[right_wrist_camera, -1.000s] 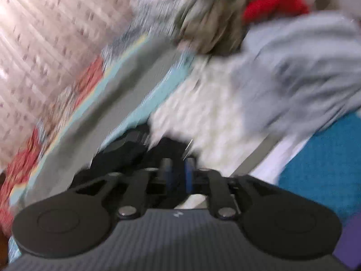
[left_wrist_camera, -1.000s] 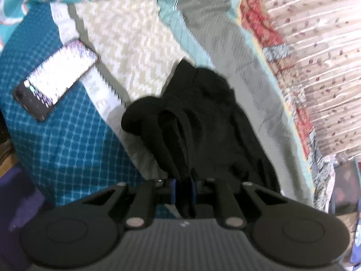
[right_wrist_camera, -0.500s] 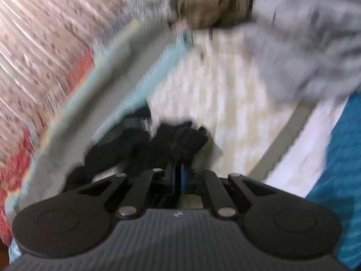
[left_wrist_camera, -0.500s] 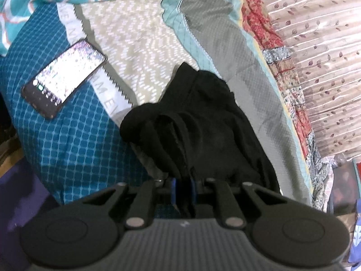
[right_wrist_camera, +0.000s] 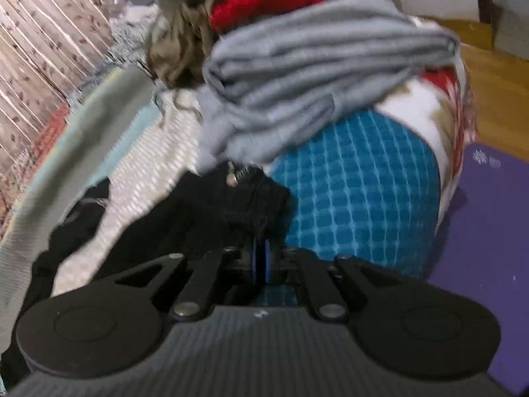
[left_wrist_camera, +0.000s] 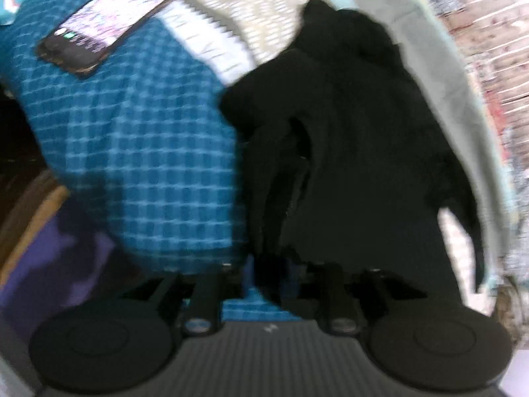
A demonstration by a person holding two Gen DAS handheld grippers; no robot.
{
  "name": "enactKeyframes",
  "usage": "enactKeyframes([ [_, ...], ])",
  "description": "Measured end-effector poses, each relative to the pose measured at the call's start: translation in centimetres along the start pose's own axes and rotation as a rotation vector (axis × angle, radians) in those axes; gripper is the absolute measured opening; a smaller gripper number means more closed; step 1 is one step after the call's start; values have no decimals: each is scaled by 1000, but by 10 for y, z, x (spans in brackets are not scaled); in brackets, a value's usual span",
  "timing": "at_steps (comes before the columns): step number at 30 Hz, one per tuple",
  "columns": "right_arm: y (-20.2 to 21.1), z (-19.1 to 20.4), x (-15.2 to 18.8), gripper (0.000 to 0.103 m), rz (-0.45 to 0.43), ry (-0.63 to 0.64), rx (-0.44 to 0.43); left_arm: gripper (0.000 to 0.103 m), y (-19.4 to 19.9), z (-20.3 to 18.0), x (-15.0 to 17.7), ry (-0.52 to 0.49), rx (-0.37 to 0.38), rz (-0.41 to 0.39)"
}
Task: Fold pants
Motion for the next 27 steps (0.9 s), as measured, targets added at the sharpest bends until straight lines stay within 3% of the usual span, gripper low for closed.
enactKeyframes([
  [1,1,6,-1,15,2,15,4,30,0,1,1,4,11,0],
  [3,5,15,0,38,-1,41,16,35,8,4,2,-4,29,-10],
  [4,11,18,1,43,-12,54,32,36,16,7,2,-15,35,-27],
  [7,34,22,4,45,-80,105,72,39,57,18,-3,-44,75,-153],
  [10,55,15,0,45,-174,140,100,43,91,36,-22,4,71,-300],
  [12,55,26,-7,44,-189,158,54,43,102,39,-42,22,55,-363],
  [15,30,64,-11,44,-116,167,-92,43,94,18,-66,21,52,-372],
  [20,-44,132,-9,44,49,94,-329,44,58,-53,-113,-65,23,-413],
  [24,-114,163,-10,45,160,-9,-388,54,18,-86,-155,-104,-47,-419],
  [27,-164,169,-10,46,211,-95,-360,67,-8,-103,-182,-107,-98,-425],
])
Point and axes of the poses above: each gripper's, at about its wrist camera, not at the fingertips, and y roughly against the way its jaws point, z to its left, x to its underside, the point moved 7 cm from there along -y, roughly the way its jaws point, and after that the axes turned 11 degrees about -x, right-handed, at the moved point
